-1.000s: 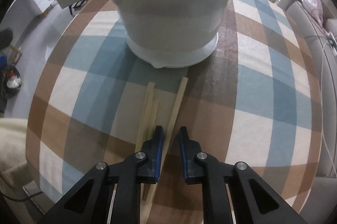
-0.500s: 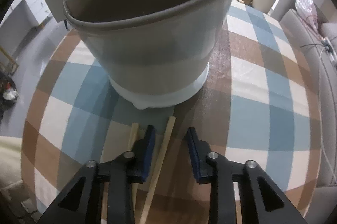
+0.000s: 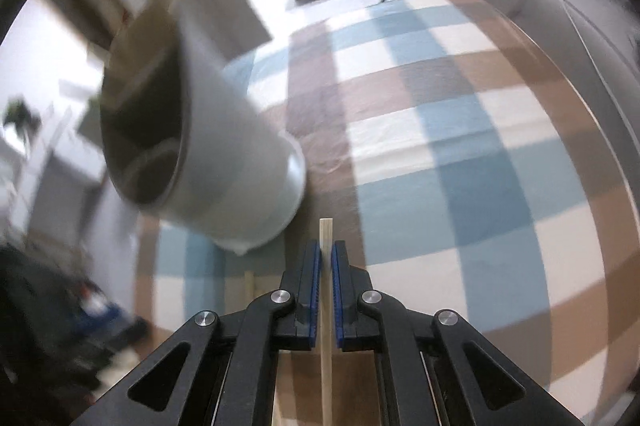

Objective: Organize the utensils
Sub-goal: 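Lower the left tool onto the bundle and close on a chopstick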

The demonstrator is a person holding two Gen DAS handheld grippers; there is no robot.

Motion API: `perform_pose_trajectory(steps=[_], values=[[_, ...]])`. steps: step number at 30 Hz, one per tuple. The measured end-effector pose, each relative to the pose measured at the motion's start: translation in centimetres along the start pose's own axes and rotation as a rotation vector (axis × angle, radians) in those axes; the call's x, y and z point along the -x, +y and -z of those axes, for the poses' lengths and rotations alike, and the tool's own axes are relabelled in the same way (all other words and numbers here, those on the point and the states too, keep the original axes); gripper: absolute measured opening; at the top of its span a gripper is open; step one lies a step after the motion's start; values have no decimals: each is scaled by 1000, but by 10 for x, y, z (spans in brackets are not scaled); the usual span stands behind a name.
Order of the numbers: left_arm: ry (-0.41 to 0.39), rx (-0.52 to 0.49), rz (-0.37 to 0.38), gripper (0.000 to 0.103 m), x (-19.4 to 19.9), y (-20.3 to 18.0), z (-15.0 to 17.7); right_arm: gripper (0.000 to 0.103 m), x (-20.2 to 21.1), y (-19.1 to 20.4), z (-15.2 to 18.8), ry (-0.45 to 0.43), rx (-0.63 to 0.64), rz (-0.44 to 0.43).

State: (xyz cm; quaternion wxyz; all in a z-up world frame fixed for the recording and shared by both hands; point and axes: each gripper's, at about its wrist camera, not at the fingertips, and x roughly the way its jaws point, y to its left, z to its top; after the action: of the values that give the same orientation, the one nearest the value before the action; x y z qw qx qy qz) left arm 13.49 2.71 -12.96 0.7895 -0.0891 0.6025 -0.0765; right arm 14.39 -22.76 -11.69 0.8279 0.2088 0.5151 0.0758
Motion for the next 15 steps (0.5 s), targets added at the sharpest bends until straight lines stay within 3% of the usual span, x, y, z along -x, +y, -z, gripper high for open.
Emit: perform_pose_trajectory(steps=[7,15], values=[[92,-23,-43,88,-29,-20,9,5,20,-29,5,-24,-189,-100],[125,-27,-119,88,-44,-30,13,5,28,-50,6,-28,-221,-129]])
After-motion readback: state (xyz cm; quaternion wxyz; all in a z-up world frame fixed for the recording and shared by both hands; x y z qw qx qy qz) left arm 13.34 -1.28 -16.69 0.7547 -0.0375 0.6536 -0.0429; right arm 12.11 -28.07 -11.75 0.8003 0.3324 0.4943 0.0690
